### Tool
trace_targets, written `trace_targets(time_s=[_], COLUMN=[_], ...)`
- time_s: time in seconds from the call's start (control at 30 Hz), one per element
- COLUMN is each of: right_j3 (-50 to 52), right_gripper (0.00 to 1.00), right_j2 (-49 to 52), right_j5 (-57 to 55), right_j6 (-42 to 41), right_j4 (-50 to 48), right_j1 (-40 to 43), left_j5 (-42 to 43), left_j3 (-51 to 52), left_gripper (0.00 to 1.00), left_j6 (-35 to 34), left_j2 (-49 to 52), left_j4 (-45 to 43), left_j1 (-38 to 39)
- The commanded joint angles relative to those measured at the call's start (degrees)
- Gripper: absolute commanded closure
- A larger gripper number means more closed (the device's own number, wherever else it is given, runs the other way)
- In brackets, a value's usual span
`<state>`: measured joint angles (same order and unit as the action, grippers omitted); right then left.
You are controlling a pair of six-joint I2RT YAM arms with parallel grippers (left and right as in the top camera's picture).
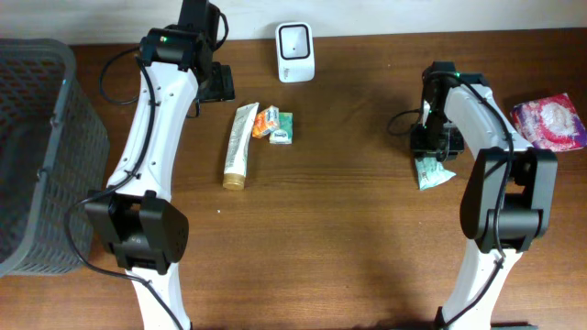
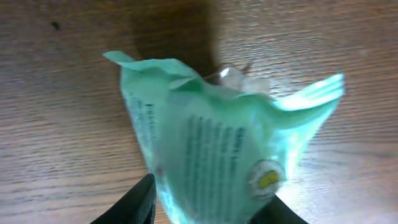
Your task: Scan the item barcode
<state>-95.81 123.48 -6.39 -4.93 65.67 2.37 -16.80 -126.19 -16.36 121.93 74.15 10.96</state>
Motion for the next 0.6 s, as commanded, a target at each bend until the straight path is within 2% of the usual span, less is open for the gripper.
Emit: trace_targets(time_s=[0.0,0.07,0.1,0.13,0.17,0.2,0.27,0.33,0.37,0.5,0.57], right_j3=[-0.85,-0.28,1.07,3.28,3.89,3.76,1.75,0.48,0.11,0.09,0.09], right_gripper=[0.7,0.72,0.87,0.96,0.96,0.96,0.96,0.96,0.96,0.96,0.96], right_j2=[-0.2,-0.2,-0.2,-0.2,-0.2,-0.35,-0.39,-0.39,-0.39,-0.42,-0.9], right_j5=[4.55,12.13,16.06,21.22,28.72,38.1,69.2,88.78,92.37,92.28,86.75], right_j6=[0.46,0.48,0.46,0.46,0.46,0.5,0.46,0.44,0.35,-0.52,-7.52], right_j4=[0.11,-0.83,-2.47,-4.63,-5.03,-5.31,-9.99,-15.87,-16.61,-16.41,-16.44], right_j1=[0.02,0.02,0.02,0.0,0.02,0.02,-0.09,-0.24,-0.74,-3.32,-4.98], left_j5=[-0.59,-0.59,-0.59,-0.59,-0.59,-0.59,-0.59,-0.59,-0.59,-0.59,-0.59], left_j3=[-0.04,-0.04,-0.04,-0.04,-0.04,-0.04,-0.04,-0.04,-0.04,-0.04,-0.04], left_gripper=[0.01,0.01,0.01,0.01,0.01,0.01,0.01,0.01,0.01,0.01,0.01], left_j6=[-0.74,-0.74,-0.74,-0.74,-0.74,-0.74,-0.74,-0.74,-0.74,-0.74,-0.76], left_j2=[-0.66,-0.66,-0.66,-0.66,-0.66,-0.66,-0.66,-0.66,-0.66,-0.66,-0.66], left_j4=[0.04,0.04,0.04,0.04,0.04,0.04,0.04,0.04,0.04,0.04,0.04], left_j1=[0.0,0.0,0.0,0.0,0.0,0.0,0.0,0.0,0.0,0.0,0.0])
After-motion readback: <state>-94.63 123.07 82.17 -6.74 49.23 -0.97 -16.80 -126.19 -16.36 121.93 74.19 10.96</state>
